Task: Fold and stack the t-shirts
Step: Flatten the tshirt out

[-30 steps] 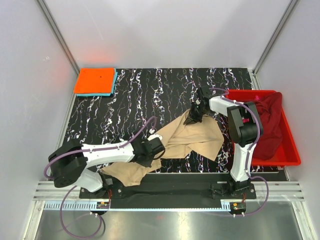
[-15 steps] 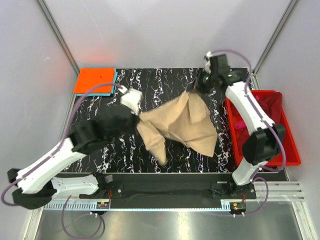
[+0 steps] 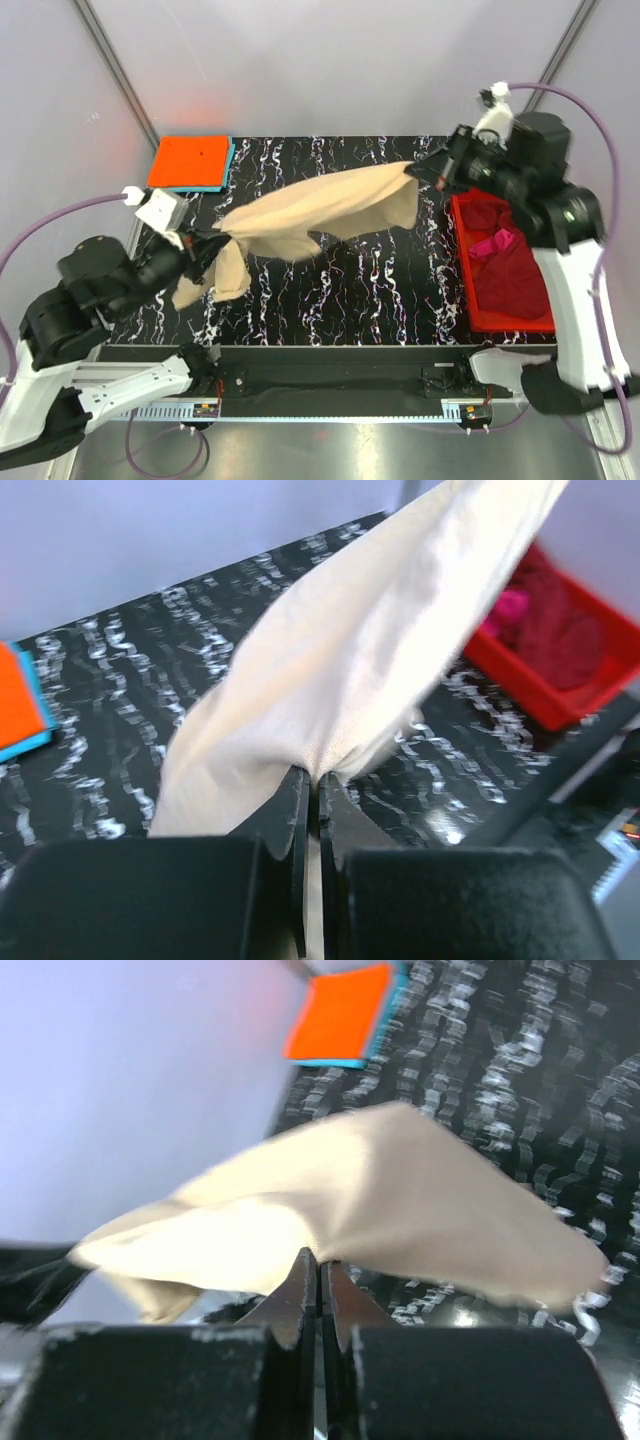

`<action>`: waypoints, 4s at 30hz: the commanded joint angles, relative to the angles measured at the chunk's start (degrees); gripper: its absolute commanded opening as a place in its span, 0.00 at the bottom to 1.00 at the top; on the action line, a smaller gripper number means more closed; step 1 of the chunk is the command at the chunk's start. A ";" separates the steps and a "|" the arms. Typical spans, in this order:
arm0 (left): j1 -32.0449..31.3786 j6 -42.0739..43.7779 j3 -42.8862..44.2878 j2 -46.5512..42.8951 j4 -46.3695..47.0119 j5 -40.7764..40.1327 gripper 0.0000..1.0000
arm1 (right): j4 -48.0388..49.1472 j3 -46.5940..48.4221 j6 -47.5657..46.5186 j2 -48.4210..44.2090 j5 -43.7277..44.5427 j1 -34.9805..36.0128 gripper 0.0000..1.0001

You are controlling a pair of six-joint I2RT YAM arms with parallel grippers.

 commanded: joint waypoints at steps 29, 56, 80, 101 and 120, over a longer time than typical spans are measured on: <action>8.11 -11.94 -16.77 30.03 16.45 28.71 0.63 | -6.25 -10.72 -8.43 25.41 1.09 -2.82 0.55; -10.98 -12.73 -10.36 64.41 19.27 13.85 0.42 | -2.55 -35.19 -8.60 8.26 3.62 -3.17 0.54; -7.21 -18.35 -21.09 34.73 7.60 0.66 0.00 | 2.90 -29.74 -6.05 22.22 -0.68 -2.65 0.53; 3.25 -22.39 -26.88 20.97 11.61 19.62 0.00 | -0.77 -2.17 -11.40 45.15 7.56 6.22 0.54; 3.34 -22.40 -31.11 23.28 16.81 24.22 0.00 | -9.84 19.31 -12.82 67.22 27.34 16.77 0.41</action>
